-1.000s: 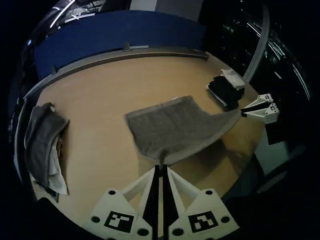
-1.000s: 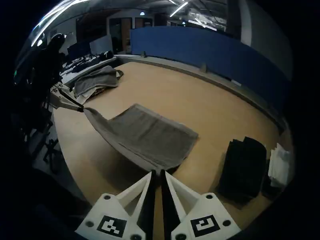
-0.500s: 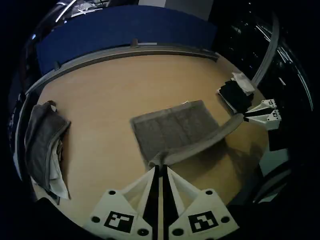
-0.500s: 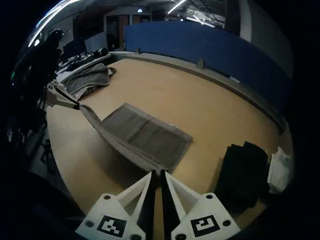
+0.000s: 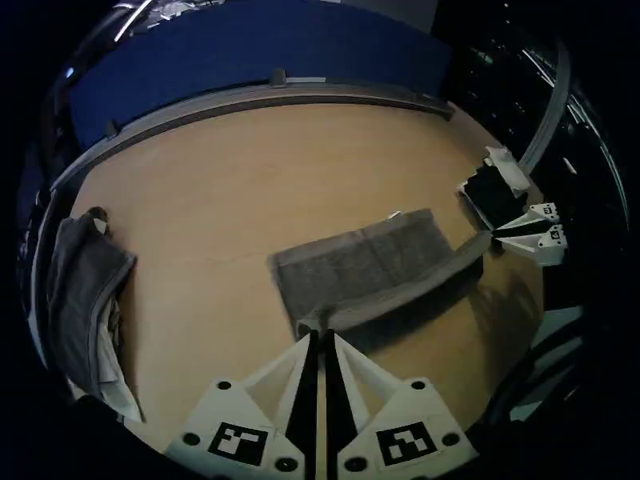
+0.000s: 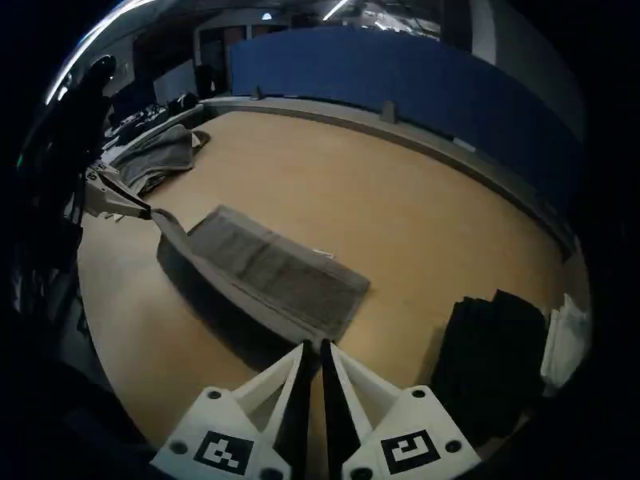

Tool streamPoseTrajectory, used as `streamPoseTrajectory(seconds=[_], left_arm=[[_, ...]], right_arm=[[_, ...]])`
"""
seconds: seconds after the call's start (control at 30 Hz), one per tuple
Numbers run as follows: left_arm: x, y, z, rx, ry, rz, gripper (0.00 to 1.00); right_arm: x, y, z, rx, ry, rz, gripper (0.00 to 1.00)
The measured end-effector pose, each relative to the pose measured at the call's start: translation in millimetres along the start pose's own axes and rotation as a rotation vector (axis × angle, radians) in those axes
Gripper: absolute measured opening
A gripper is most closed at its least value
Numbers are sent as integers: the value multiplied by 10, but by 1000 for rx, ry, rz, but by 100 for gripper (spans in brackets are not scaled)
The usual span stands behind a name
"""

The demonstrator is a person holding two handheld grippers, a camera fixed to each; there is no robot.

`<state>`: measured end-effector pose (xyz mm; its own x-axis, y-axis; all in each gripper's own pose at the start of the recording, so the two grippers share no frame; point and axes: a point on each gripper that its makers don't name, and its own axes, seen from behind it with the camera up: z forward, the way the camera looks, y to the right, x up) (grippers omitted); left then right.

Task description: Fold towel

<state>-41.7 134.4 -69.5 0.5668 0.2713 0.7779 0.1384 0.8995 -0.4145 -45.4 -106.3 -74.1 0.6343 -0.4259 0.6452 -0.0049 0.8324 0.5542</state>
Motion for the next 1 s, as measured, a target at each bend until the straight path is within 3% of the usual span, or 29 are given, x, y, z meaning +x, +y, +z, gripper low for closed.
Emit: streamPoseTrajectory(seconds=[0.67, 1.0], left_arm=[[162, -209, 443, 30, -25, 4, 5], [147, -288, 645, 43, -32, 2, 5]], right_arm=[[95, 223, 473, -14, -33, 35, 8], [6, 288, 655, -27, -53, 58, 9]])
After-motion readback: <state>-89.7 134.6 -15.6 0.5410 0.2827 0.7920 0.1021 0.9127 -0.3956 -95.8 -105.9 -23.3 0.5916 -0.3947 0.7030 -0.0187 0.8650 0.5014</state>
